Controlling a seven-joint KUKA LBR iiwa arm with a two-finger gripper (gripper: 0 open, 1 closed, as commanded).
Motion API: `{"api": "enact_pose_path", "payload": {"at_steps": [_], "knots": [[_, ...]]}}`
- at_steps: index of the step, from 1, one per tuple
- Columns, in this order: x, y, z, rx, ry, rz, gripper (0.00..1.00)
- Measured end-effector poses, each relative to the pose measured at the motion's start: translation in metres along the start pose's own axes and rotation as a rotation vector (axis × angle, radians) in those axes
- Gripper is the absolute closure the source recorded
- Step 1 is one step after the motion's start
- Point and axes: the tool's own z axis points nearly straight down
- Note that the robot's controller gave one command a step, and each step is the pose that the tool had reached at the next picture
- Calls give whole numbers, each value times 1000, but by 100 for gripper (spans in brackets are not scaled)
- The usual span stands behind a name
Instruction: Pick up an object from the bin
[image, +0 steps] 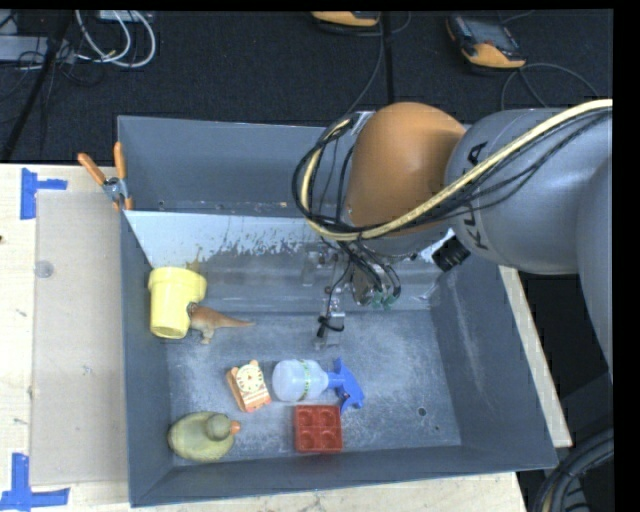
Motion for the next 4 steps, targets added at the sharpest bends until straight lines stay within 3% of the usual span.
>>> {"api": "enact_pose_path", "payload": {"at_steps": [1, 2, 3, 4], "knots": [[-1, 0, -5, 0, -7, 1, 0], [29, 5, 21, 0, -9, -101, 0], [53, -5, 76, 0, -10, -212, 0], [67, -12, 112, 2, -9, -198, 100]]}}
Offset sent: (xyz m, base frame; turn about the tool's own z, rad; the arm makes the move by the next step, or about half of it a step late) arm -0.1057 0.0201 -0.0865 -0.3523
